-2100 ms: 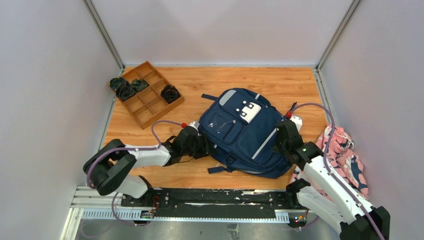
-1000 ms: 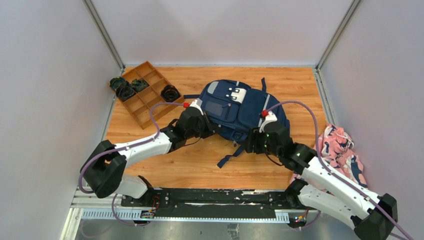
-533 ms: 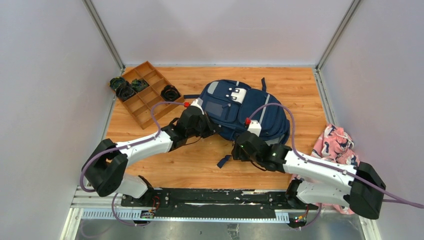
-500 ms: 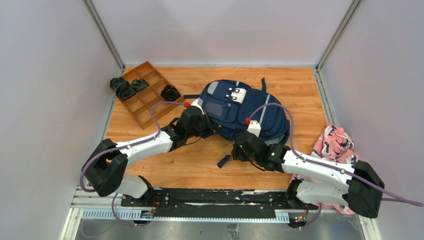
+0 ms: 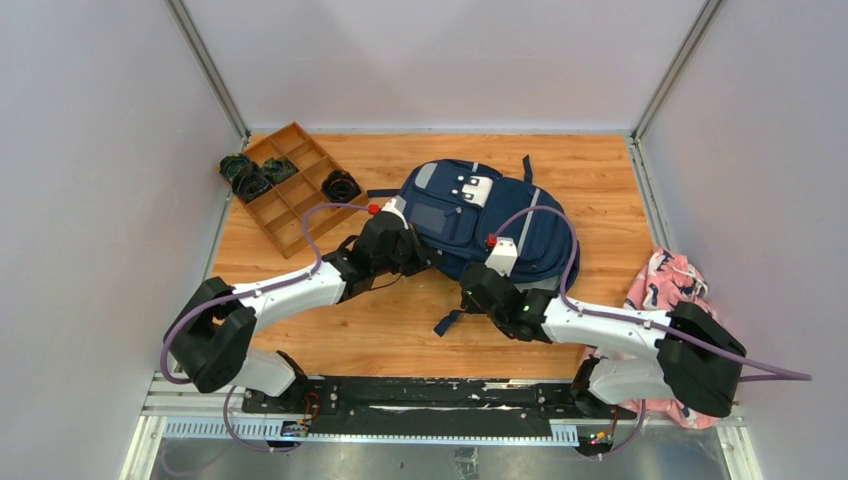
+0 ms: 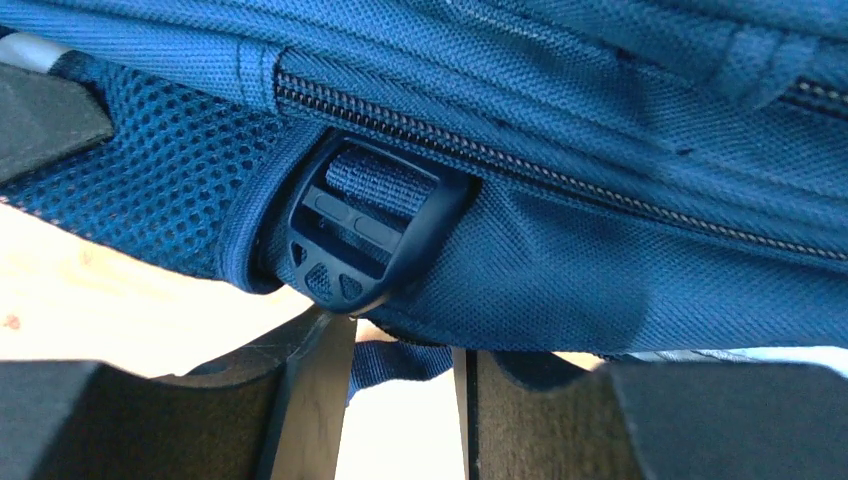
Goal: Pack the student bag
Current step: Zip the student bag at the center of the board.
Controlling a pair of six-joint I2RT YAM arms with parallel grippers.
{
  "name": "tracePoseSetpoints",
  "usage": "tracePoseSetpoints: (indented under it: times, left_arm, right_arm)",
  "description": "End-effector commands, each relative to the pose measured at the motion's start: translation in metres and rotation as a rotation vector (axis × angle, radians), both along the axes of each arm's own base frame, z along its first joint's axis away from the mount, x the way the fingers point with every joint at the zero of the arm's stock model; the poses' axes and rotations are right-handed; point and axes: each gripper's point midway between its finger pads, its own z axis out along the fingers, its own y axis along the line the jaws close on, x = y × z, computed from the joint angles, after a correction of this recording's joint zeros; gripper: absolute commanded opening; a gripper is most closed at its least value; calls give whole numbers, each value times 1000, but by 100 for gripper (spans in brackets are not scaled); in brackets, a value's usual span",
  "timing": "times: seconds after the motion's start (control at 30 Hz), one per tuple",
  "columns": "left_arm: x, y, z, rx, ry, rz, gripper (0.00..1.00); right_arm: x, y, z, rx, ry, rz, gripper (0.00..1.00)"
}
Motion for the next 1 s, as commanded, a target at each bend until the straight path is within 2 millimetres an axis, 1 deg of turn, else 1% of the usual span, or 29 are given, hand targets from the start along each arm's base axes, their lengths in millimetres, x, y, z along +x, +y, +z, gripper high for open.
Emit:
tracePoseSetpoints:
  times: [0.0,0.07,0.3,0.47,0.5,0.53,0.6,0.63,0.8,0.87,0.97]
  left_arm:
    - [17,-17,49,-114,-123,-18,0]
    - [16,-16,49,-113,-125,-17,0]
    - [14,-12,46,-108,-125,-6,0]
    - [14,-12,45,-105,-123,-7,0]
    - [14,-12,46,-106,-124,-8,0]
    - [14,-12,45,-106,-123,-8,0]
    - [14,-11,43,-100,-121,-6,0]
    - [14,-11,42,-99,-120,-5,0]
    - [18,-9,39,-86,-123,6,0]
    - [23,-6,40,-86,-125,13,0]
    - [34,2,40,-81,-131,36,0]
  right_arm:
    - [16,6,8,-3,-75,-45,42]
    - [19,12,10,17,-86,-43,39]
    - [23,10,11,-2,-101,-62,23]
    - [26,8,13,-17,-115,-70,22]
    - [27,8,14,-20,-118,-71,20]
    - [27,8,14,-24,-118,-69,16]
    - [26,7,13,-29,-116,-66,4]
    - [25,6,13,-32,-115,-62,0]
    - [12,-2,9,-8,-116,-6,0]
    - [7,-13,8,-20,-112,-13,0]
    - [-4,-33,1,-74,-87,-18,0]
